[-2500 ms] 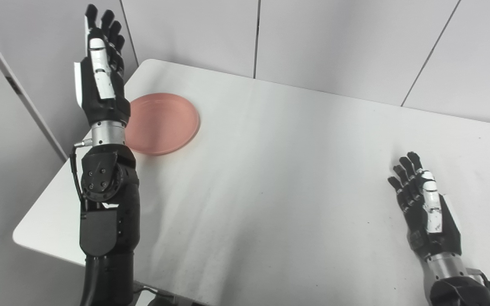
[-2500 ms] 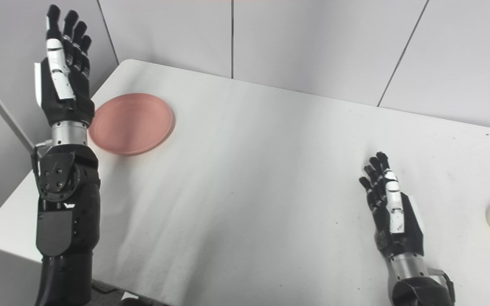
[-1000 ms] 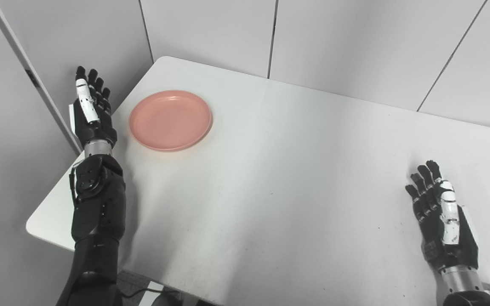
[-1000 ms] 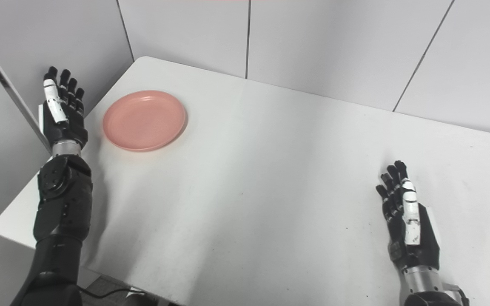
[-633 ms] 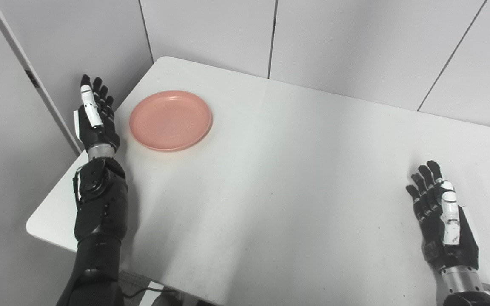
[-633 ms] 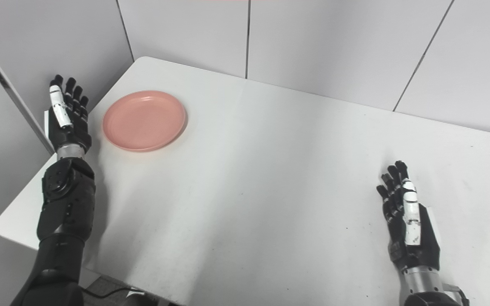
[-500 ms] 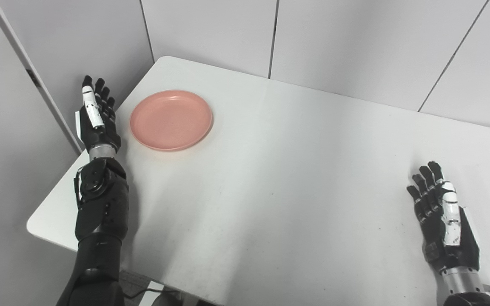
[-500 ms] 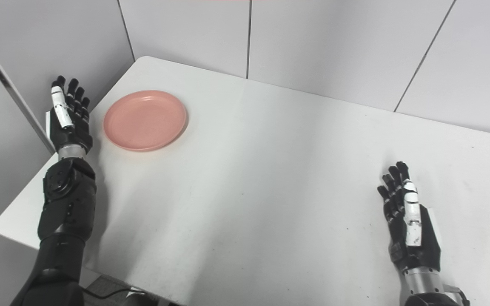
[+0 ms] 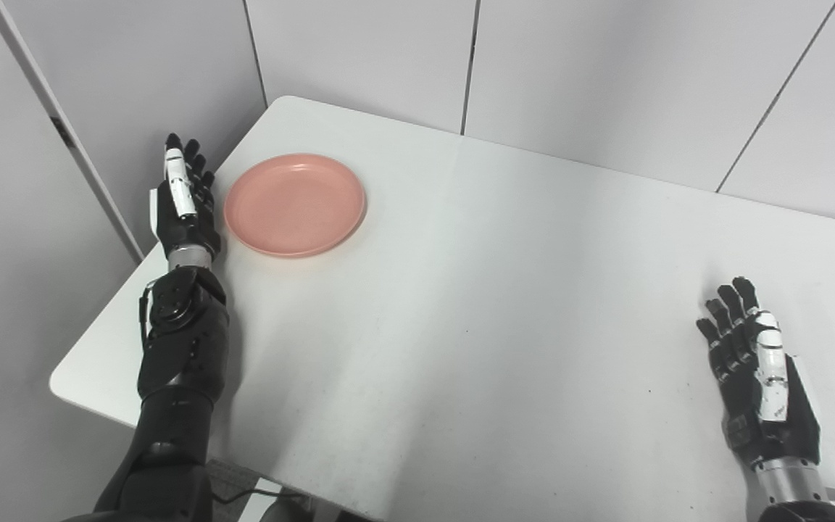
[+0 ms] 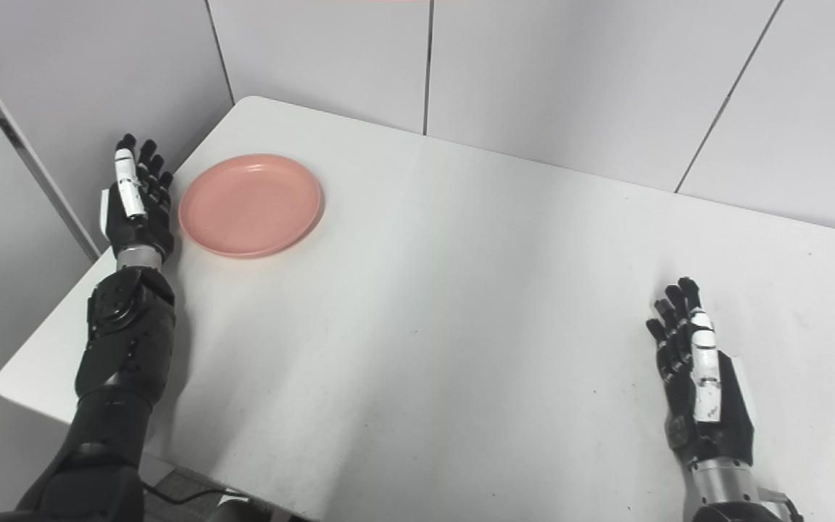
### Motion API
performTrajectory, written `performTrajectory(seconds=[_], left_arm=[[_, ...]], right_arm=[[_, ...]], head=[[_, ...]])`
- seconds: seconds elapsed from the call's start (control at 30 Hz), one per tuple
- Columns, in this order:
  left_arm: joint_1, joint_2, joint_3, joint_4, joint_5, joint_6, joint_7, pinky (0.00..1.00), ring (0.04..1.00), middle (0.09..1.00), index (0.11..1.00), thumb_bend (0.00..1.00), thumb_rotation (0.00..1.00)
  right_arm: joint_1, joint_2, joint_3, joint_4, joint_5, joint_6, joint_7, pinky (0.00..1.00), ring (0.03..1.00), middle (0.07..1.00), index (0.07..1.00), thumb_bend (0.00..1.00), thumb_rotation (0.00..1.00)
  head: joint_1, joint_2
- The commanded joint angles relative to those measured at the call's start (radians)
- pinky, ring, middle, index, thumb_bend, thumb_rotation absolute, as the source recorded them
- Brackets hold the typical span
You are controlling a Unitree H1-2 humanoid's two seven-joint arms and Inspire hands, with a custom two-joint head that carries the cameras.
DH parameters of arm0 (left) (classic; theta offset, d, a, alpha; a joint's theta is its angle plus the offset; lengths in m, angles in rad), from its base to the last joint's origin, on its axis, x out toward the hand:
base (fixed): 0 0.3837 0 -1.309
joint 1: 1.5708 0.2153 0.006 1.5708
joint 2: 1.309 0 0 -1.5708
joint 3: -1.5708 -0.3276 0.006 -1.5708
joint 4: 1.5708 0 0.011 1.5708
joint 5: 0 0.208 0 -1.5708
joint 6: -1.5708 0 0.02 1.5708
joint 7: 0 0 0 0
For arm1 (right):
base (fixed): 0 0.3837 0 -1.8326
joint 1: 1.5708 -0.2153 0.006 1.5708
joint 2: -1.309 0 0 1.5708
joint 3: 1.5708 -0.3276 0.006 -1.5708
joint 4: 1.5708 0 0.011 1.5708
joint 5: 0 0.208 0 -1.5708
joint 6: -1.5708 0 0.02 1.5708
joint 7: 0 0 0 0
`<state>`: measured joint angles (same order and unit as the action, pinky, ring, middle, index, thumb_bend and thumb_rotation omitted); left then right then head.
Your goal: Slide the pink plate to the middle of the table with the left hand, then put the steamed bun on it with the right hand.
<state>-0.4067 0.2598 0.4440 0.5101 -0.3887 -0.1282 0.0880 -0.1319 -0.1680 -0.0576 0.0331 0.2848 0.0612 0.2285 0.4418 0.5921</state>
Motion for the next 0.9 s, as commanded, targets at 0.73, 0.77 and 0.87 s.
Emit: performTrajectory(seconds=[0.73, 0.77, 0.87], left_arm=[[-0.027, -0.064, -0.140, 0.053, 0.029, 0.067, -0.070, 0.99, 0.962, 0.943, 0.949, 0.40, 1.00], [-0.026, -0.065, -0.144, 0.049, 0.029, 0.073, -0.070, 0.98, 0.959, 0.941, 0.947, 0.40, 1.00], [-0.021, -0.072, -0.168, 0.034, 0.037, 0.087, -0.087, 0.99, 0.959, 0.943, 0.952, 0.40, 1.00]], right_arm=[[0.017, 0.015, 0.007, -0.010, -0.018, 0.022, -0.013, 1.00, 1.000, 1.000, 1.000, 0.08, 1.00], [0.017, 0.017, 0.007, -0.010, -0.018, 0.020, -0.012, 1.00, 1.000, 1.000, 1.000, 0.08, 1.00], [0.016, 0.019, 0.006, 0.001, -0.020, 0.013, -0.011, 1.00, 1.000, 1.000, 1.000, 0.08, 1.00]], head=[[-0.044, 0.012], [-0.045, 0.012], [-0.056, 0.016]])
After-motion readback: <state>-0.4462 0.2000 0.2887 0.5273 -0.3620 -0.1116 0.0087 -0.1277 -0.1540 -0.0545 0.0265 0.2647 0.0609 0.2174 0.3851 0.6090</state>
